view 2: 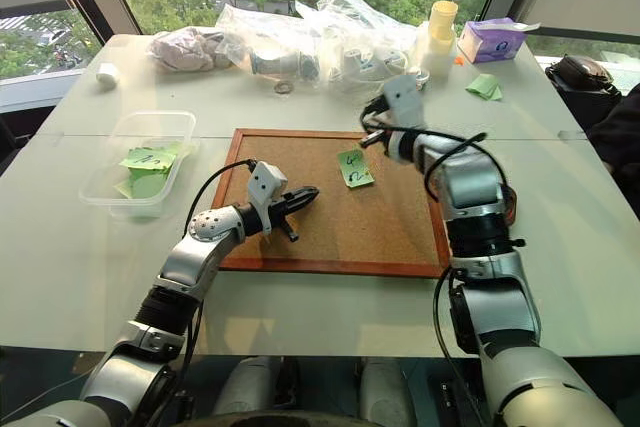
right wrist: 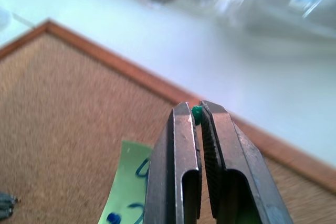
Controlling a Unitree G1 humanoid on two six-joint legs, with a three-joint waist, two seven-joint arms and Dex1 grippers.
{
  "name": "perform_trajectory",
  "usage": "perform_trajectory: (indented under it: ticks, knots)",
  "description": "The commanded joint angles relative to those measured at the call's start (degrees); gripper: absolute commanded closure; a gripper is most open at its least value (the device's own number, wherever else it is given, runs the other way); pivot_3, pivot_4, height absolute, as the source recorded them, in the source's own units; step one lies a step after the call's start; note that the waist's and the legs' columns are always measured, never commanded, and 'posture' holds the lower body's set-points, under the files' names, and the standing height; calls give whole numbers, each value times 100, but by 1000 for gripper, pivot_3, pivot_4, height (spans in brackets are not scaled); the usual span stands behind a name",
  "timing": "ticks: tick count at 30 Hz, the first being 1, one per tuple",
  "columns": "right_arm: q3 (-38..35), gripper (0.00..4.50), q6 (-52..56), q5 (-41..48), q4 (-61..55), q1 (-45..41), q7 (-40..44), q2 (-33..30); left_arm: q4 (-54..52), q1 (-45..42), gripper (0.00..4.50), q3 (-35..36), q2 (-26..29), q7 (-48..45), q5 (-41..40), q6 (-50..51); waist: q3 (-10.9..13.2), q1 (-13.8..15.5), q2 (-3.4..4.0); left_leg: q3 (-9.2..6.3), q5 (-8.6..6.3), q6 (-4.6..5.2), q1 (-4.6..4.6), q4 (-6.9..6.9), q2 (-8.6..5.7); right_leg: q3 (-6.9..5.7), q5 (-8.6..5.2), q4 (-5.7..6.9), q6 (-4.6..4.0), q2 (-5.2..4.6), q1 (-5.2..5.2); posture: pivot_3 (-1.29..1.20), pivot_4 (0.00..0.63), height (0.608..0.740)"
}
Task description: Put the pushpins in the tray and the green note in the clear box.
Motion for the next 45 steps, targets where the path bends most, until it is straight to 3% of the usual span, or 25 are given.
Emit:
perform_trajectory:
  ticks: [1, 9, 14, 23, 27, 33, 39, 45]
  knots:
    - [-499, 4464, 488, 149, -753, 298, -291, -188, 253, 173, 4500, -73, -13, 9, 52, 194, -1, -2, 1, 0, 0, 0, 1, 0, 0, 0, 0, 0, 0, 0, 0, 0, 150, 740]
    - [-2178, 4464, 1612, 410, -2090, 2220, -567, -718, 334, 176, 4500, -52, -32, -14, 50, 149, -7, 22, 11, -4, -7, 13, -1, -1, -5, 0, 0, -6, 0, -15, 1, 0, 150, 740]
    - [-2356, 4464, 1456, 454, -1971, 2842, -609, -704, 375, 147, 4500, -42, -24, -44, 52, 150, -31, -15, 50, -5, -24, 42, 23, -2, -3, 1, 0, -1, 0, -13, 14, 0, 150, 740]
    - [-2366, 4464, 1166, 646, -1521, 2949, -686, -567, 323, 155, 4500, -36, -14, -32, 54, 192, -37, 8, 60, -6, -22, 40, 21, -2, -5, 3, 0, -4, -1, -13, 14, 0, 150, 740]
    - [-2322, 3086, 1140, 724, -1469, 2948, -683, -586, 315, 157, 4500, -13, -3, -12, 54, 196, -37, 4, 60, -6, -23, 40, 21, -2, -5, 3, 0, -4, 0, -13, 14, 0, 150, 740]
    - [-2289, 72, 1075, 754, -1528, 2892, -735, -654, 293, 165, 4500, 11, 14, 9, 50, 193, -37, 4, 60, -7, -23, 40, 20, -2, -4, 3, 0, -5, 0, -13, 14, 0, 150, 740]
    - [-2107, 16, 1177, 1089, -1922, 2625, -551, -716, 269, 161, 4500, 10, 16, 25, 52, 201, -37, -2, 60, -7, -24, 42, 20, -3, -3, 3, 0, -5, -1, -13, 13, 0, 150, 740]
    - [-1270, 16, 1081, 1257, -2023, 2154, -455, -481, 255, 119, 4500, 38, 39, 28, 37, 235, -36, -3, 59, -11, -27, 48, 20, -4, 0, 3, 0, -4, -1, -11, 12, 0, 150, 740]
